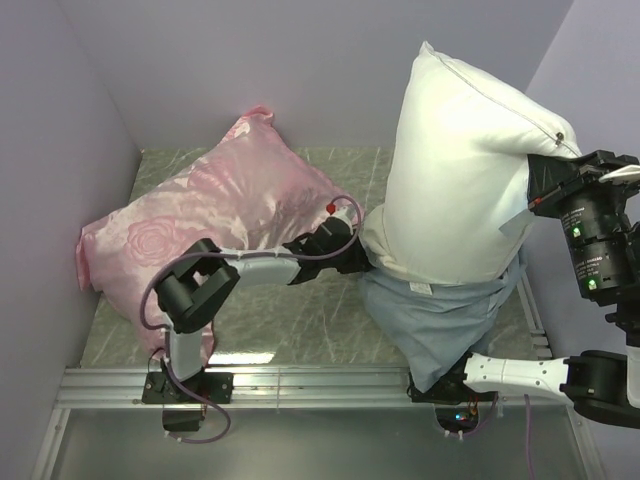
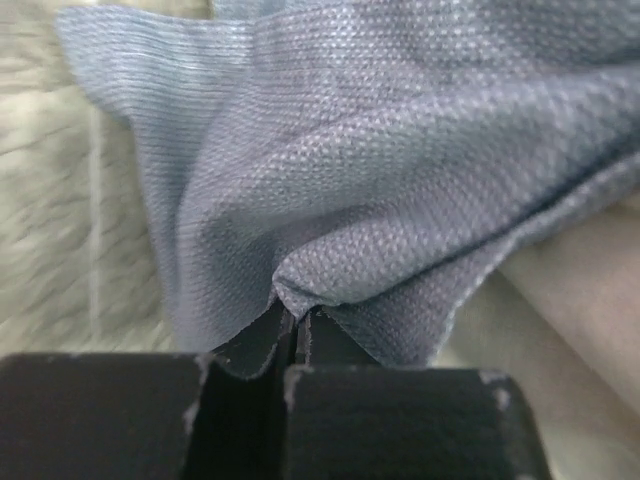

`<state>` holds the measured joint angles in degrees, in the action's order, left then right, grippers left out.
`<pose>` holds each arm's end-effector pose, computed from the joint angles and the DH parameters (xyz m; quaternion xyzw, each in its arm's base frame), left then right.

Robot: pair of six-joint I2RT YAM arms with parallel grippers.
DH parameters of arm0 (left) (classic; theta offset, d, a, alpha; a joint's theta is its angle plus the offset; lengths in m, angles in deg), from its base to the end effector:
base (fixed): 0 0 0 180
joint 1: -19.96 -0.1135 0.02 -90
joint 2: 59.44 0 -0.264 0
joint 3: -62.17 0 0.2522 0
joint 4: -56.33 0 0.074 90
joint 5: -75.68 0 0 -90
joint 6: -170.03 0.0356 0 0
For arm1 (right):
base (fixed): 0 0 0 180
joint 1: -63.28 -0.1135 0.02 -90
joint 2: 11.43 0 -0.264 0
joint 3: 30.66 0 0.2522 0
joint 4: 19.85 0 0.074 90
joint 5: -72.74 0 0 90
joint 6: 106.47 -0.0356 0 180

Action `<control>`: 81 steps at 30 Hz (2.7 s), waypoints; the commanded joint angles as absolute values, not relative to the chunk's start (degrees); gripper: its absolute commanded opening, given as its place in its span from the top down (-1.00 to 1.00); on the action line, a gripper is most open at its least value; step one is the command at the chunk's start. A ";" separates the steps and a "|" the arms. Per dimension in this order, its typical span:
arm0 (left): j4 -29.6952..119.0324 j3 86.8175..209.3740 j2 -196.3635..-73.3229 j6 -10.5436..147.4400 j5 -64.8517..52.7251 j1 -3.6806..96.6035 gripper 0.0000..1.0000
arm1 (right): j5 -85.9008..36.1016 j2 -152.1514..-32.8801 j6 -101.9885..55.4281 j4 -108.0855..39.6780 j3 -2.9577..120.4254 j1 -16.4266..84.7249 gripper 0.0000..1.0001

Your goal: Remove the pillowcase from the pillow

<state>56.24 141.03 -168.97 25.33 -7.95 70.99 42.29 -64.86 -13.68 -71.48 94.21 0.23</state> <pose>0.2606 -0.3284 0.1777 -0.0003 0.8684 -0.4226 0.2594 0.0408 0.0125 0.5958 0.0699 0.6397 0.1096 0.7575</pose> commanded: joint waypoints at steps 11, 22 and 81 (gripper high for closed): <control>21.83 155.97 -135.31 35.90 -25.31 70.59 0.99 | 47.25 -65.48 -8.90 -52.93 91.99 0.35 1.00; 1.19 197.07 -138.61 43.99 -26.73 70.33 0.99 | 48.39 -74.09 -11.45 -56.98 97.52 0.26 1.00; -4.18 159.49 -150.93 11.48 -73.21 123.92 -0.49 | 36.97 -89.05 -38.00 -82.65 95.95 16.69 1.00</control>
